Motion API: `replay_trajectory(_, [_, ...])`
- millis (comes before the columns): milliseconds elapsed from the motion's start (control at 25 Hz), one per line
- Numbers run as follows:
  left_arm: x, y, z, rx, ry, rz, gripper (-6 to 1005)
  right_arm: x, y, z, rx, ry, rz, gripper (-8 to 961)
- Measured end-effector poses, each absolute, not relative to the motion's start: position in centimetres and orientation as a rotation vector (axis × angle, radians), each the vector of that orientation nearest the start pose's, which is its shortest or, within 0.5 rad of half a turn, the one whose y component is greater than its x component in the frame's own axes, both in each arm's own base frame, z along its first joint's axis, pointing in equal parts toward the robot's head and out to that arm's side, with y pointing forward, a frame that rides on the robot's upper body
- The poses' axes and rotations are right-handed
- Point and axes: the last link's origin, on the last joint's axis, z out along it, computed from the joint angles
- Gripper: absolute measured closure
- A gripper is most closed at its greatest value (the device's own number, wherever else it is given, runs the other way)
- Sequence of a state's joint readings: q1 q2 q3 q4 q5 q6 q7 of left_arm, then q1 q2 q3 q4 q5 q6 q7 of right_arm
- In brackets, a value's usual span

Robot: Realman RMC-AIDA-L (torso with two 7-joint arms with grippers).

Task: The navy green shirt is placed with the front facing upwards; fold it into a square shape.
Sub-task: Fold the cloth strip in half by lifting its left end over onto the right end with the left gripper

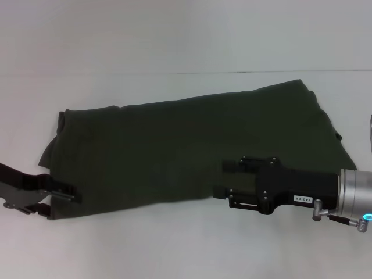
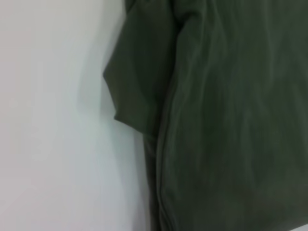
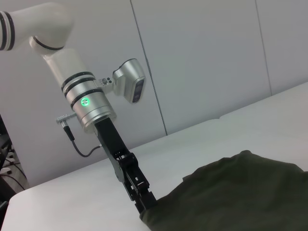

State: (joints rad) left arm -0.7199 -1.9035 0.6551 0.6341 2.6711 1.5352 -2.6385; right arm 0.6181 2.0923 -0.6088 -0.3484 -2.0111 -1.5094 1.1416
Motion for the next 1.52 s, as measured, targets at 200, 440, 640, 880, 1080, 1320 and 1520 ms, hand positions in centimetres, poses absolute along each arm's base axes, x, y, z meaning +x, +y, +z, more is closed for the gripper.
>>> replay_trajectory(200, [-30.8, 36.3, 5.3, -2.066, -2.017, 0.123, 108, 24.9, 32.0, -5.2, -2.767, 0.577, 0.848, 256])
replay_trajectory(440, [-31.1, 36.4, 6.1, -2.047, -1.997, 0.142, 109, 25.0, 31.8, -5.2, -2.767, 0.580, 0.853, 257])
replay_trajectory(640, [-31.7, 36.2, 6.9, -2.024, -1.998, 0.142, 109, 25.0, 31.9, -5.2, -2.764, 0.578, 0.856, 258])
replay_trajectory(880, [-31.5, 36.1, 6.0, -2.038, -2.005, 0.148, 108, 24.9, 31.9, -5.1, -2.763, 0.571, 0.857, 257])
replay_trajectory(1080, [-31.2, 36.1, 5.6, -2.052, -2.000, 0.156, 108, 24.9, 32.0, -5.1, -2.762, 0.569, 0.855, 260])
replay_trajectory(1320, [-31.1, 36.1, 5.3, -2.059, -2.001, 0.155, 108, 24.9, 31.9, -5.1, -2.761, 0.573, 0.856, 263])
replay_trajectory(1520, [-31.0, 36.2, 5.1, -2.059, -1.995, 0.150, 108, 24.9, 31.8, -5.1, -2.765, 0.573, 0.864, 266])
